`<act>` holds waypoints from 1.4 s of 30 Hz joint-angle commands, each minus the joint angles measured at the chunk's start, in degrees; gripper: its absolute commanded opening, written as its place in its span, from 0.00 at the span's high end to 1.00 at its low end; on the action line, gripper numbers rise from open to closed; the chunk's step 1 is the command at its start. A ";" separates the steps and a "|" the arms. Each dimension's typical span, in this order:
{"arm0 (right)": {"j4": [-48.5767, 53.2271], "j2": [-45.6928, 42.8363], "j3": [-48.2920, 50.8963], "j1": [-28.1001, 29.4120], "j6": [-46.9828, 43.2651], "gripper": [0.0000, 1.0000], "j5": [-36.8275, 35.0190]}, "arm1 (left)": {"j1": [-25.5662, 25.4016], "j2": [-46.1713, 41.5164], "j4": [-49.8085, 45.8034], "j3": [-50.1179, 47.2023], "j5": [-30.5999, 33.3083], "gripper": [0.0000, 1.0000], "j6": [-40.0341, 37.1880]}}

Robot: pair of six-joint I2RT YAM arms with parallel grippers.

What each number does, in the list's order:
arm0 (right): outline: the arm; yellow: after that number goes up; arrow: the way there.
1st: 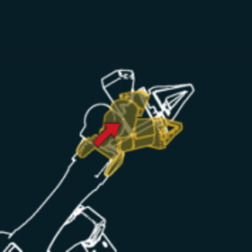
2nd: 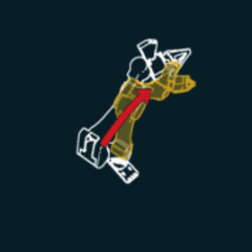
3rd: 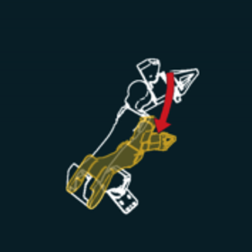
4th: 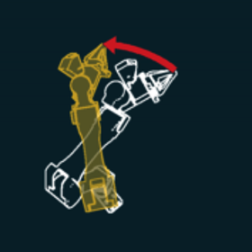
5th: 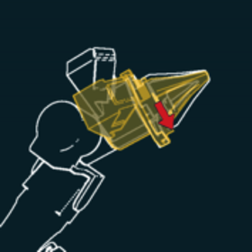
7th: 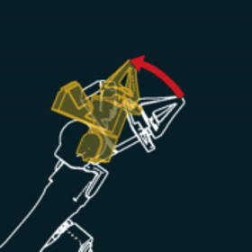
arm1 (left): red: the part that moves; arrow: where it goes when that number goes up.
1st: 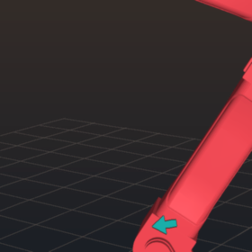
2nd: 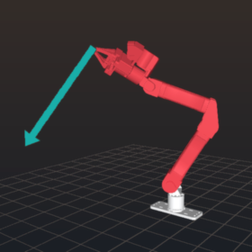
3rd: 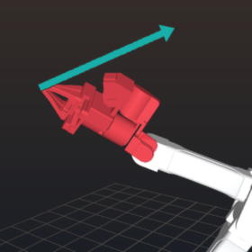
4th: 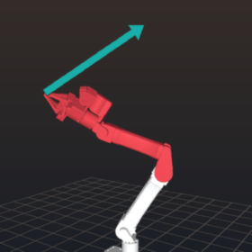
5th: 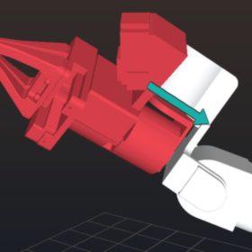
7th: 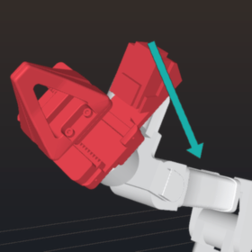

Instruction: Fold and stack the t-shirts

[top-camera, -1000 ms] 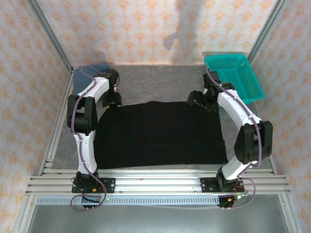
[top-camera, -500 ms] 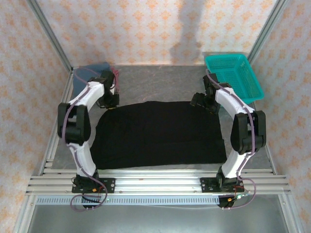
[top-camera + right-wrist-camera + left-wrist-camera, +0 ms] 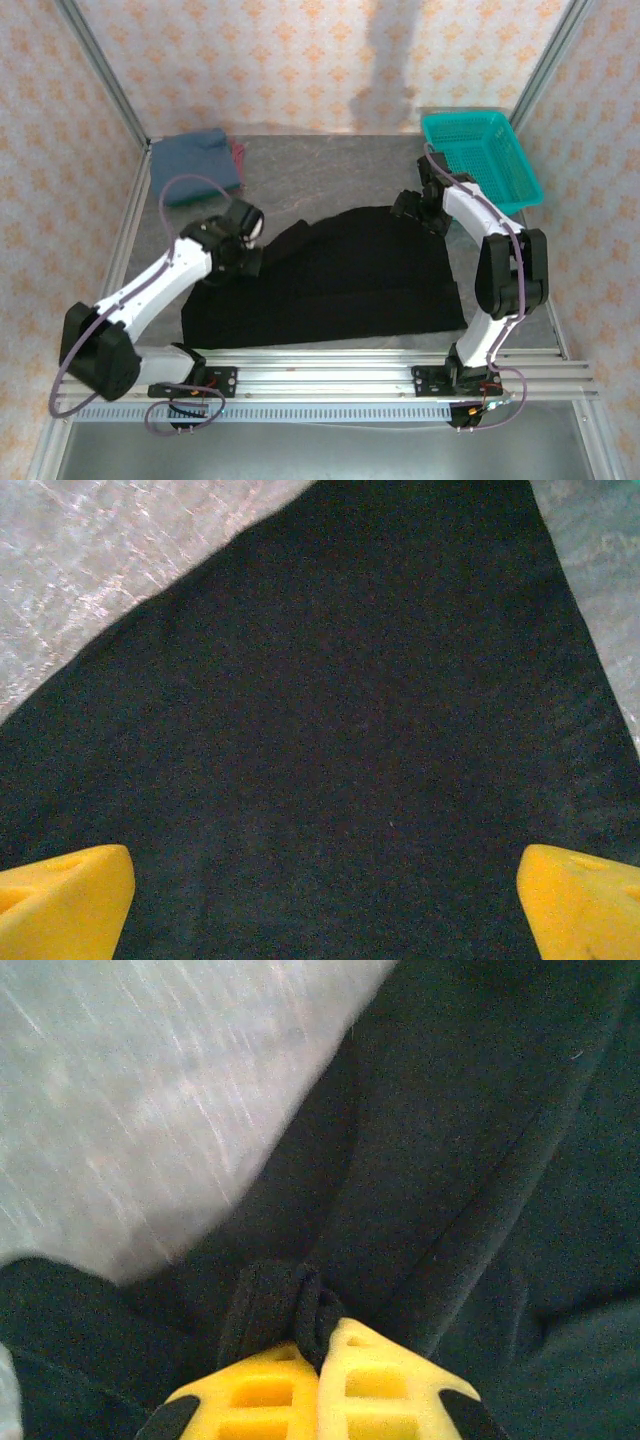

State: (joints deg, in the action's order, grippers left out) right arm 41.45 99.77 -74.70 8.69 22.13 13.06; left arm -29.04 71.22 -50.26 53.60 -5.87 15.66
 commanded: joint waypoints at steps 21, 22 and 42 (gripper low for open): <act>-0.52 -5.58 6.40 0.01 1.08 0.03 2.32 | 7.56 9.13 5.40 8.09 -12.07 0.28 16.59; -0.37 -5.83 6.56 0.01 0.99 0.03 2.32 | 7.85 10.87 5.47 8.50 -14.37 0.32 15.83; -1.62 -5.63 8.26 -0.01 0.77 0.03 4.34 | 13.55 16.72 11.13 -0.95 -12.34 0.41 20.17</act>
State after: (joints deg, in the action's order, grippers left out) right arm 40.38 95.29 -66.96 8.69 23.14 17.58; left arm -15.94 86.91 -42.22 53.49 -17.85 33.67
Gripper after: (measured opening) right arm 0.967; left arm 0.587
